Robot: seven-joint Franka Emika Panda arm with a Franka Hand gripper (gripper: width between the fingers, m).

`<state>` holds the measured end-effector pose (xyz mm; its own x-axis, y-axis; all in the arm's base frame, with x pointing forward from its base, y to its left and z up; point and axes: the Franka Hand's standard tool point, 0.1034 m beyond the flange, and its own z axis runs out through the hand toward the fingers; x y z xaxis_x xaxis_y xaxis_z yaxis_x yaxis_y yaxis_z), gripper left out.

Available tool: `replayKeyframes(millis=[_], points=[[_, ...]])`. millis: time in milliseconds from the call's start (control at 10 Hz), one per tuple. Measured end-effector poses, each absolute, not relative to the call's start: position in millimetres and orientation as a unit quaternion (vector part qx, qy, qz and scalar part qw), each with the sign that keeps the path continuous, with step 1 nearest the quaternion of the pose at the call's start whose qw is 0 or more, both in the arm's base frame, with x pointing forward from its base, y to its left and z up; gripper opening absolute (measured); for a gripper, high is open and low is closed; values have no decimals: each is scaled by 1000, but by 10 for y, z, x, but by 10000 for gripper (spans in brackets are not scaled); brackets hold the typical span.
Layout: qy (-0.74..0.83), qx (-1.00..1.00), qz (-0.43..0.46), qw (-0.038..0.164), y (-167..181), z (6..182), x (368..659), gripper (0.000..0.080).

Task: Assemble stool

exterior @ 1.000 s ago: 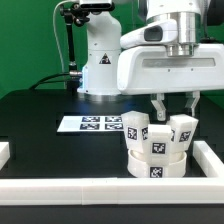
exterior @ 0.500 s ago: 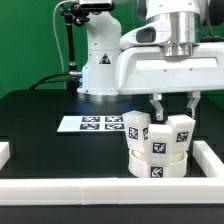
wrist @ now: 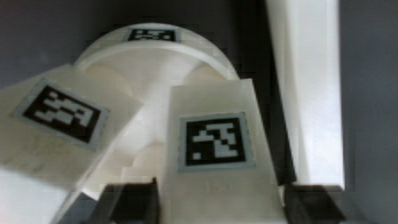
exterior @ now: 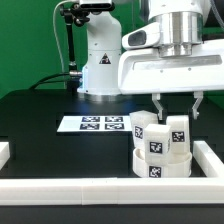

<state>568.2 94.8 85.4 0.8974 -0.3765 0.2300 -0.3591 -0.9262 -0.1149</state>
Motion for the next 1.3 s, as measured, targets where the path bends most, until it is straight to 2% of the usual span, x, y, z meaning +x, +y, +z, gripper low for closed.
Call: replayKeyframes(millis=[500,800,1300], points=[[406,-904,-114,73,1172,862,5660,337],[504,-852,-103,94,1158,885,5689,337],[605,-783,-89,113,1154,889,5687,337]])
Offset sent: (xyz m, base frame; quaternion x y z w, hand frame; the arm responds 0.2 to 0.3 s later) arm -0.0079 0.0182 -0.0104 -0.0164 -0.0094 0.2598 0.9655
